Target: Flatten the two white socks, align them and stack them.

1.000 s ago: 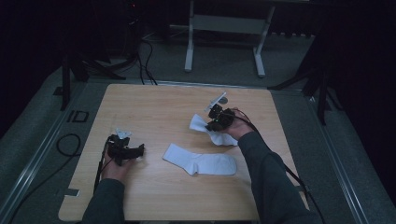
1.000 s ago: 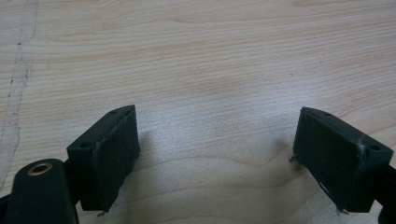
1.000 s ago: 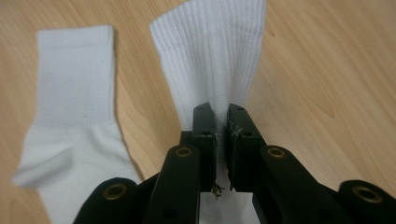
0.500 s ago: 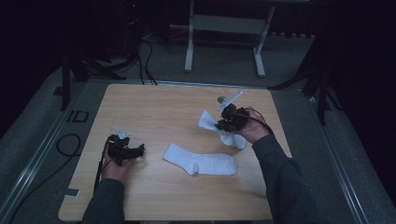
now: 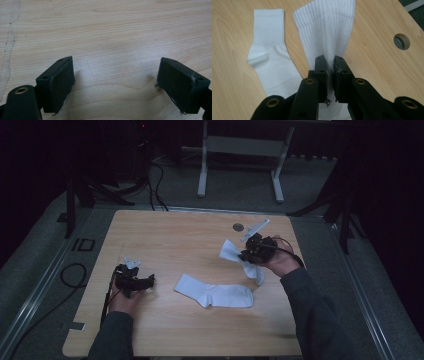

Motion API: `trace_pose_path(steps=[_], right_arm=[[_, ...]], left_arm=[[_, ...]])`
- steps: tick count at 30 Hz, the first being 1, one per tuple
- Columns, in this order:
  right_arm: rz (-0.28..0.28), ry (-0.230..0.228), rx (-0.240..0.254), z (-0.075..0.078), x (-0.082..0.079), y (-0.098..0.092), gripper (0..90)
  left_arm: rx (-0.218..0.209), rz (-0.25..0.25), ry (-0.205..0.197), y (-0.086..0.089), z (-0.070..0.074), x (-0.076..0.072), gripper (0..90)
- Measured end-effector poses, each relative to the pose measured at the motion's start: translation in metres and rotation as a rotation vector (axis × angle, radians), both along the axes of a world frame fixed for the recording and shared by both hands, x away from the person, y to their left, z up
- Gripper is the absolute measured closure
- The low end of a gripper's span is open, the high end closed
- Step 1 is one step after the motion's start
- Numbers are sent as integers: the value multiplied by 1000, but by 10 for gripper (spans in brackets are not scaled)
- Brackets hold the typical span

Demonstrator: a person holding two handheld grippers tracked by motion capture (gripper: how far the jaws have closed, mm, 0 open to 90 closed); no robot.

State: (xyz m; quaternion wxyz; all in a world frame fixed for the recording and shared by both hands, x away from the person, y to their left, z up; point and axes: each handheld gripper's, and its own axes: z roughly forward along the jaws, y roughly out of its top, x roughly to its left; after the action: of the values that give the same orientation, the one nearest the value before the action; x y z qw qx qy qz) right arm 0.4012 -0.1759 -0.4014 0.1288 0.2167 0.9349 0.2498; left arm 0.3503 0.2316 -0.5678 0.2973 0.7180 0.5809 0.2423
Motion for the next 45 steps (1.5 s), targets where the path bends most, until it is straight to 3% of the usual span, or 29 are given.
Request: trace_pose_path(steps=[11, 26, 31, 37, 45], right_arm=[[23, -27, 10, 13, -17, -1, 824], [68, -37, 81, 37, -45, -4, 823], [105, -9, 84, 30, -50, 8, 820], [146, 42, 74, 5, -50, 32, 817], [158, 80, 118, -16, -48, 53, 813]], left_arm=[[-2, 1, 0, 0, 0, 0, 145], [-1, 1, 0, 0, 0, 0, 145], [0, 0, 0, 0, 0, 0, 145], [1, -1, 0, 0, 0, 0, 145], [1, -1, 0, 0, 0, 0, 145]])
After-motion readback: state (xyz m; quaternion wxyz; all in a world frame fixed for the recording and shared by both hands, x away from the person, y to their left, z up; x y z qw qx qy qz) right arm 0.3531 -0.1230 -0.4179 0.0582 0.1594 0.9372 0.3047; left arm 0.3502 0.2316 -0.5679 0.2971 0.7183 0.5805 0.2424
